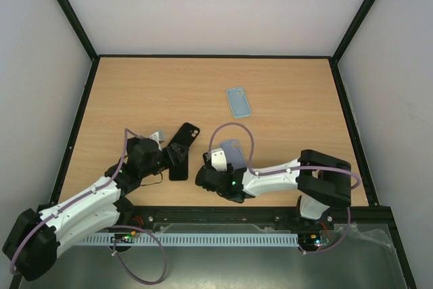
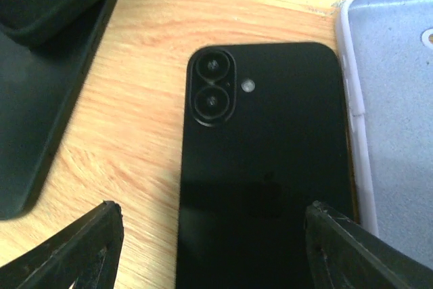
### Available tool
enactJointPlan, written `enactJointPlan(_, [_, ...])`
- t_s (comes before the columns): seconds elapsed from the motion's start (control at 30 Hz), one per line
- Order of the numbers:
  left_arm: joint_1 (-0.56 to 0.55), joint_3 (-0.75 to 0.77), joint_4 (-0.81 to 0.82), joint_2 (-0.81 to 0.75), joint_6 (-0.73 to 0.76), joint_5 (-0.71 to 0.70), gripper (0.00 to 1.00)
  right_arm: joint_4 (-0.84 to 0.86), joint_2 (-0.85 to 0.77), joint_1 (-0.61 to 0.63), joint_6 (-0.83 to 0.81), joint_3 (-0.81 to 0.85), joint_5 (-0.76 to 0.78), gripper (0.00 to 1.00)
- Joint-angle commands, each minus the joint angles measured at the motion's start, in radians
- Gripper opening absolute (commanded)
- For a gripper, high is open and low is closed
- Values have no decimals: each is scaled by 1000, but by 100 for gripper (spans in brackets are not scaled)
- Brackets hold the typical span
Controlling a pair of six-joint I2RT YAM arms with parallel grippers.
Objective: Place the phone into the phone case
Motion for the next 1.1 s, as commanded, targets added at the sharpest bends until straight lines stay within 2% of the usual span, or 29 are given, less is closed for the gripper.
enactJointPlan(0.0, [21,-7,44,-14,7,53,85,-248,58,3,92,113,88,74])
enactJointPlan(0.33, [50,-7,-51,-121,31,16,90,-327,166,-1,161,160,98,88])
enactJointPlan(0.5, [51,4,-79,-143,43,9,91,-287,163,-5,154,135,53,91])
enactJointPlan(0.8, [54,8,-52,-102,52,53,89,-261,181,-4,107,116,41,74])
enactJointPlan(1.07, [56,5,1,9,57,118,84,-20,30,-5,-88,-18,-4,68])
